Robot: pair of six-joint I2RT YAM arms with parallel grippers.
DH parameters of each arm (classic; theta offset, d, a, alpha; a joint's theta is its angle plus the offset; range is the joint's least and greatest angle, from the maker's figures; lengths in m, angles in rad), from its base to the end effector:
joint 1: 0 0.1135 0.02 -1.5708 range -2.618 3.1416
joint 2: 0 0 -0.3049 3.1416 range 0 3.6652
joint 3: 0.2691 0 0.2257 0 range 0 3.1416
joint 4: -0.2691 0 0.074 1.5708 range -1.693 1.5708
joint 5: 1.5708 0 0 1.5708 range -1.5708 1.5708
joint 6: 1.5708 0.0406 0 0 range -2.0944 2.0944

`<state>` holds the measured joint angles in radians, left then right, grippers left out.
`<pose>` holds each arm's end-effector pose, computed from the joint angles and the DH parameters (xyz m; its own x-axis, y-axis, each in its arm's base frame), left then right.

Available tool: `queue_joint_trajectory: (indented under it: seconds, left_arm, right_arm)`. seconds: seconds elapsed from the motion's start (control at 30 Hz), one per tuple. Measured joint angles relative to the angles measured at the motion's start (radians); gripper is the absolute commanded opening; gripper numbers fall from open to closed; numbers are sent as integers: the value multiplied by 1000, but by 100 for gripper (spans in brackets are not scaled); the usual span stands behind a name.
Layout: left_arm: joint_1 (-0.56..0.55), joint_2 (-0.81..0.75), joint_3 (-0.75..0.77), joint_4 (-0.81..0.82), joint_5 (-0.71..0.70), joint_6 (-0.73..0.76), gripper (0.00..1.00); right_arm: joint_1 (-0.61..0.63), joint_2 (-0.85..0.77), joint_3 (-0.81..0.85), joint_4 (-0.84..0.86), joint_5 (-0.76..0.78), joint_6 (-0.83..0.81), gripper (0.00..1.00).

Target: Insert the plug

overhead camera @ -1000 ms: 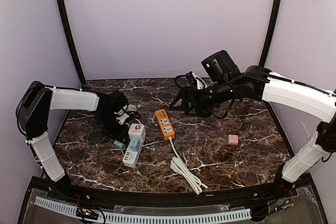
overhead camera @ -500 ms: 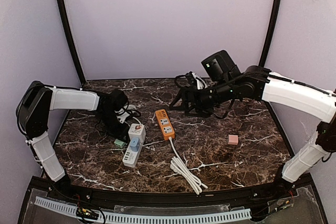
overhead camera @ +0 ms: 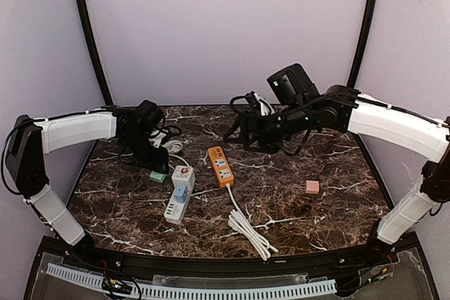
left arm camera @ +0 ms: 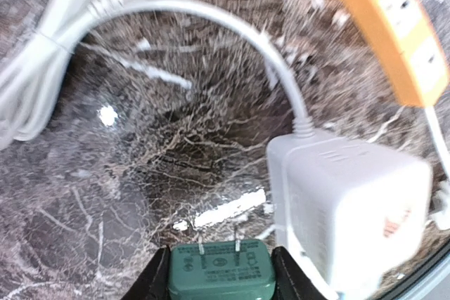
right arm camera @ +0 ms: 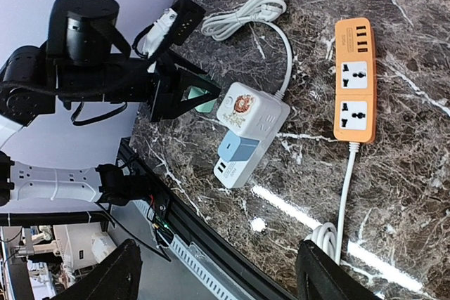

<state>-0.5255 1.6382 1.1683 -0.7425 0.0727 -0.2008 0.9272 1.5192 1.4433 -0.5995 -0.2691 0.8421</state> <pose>0.2597 -0.1540 0.2655 -0.8980 0.2908 -0.3302 0.3503 0.9266 -0.1366 0.1798 0.2577 0.3906 -0.9180 -0.0253 -0.3957 -0.3165 0.6478 0.6929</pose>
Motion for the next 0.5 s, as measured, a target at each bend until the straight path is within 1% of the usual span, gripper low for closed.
queue_joint_trajectory:
  seconds: [0.23, 0.5]
  left_arm:
    - [0, -132, 88, -48, 17, -100, 28]
    - [0, -212, 186, -76, 81, -272, 17]
  right_arm:
    - [7, 21, 39, 51, 11, -23, 73]
    - [48, 27, 83, 135, 89, -67, 71]
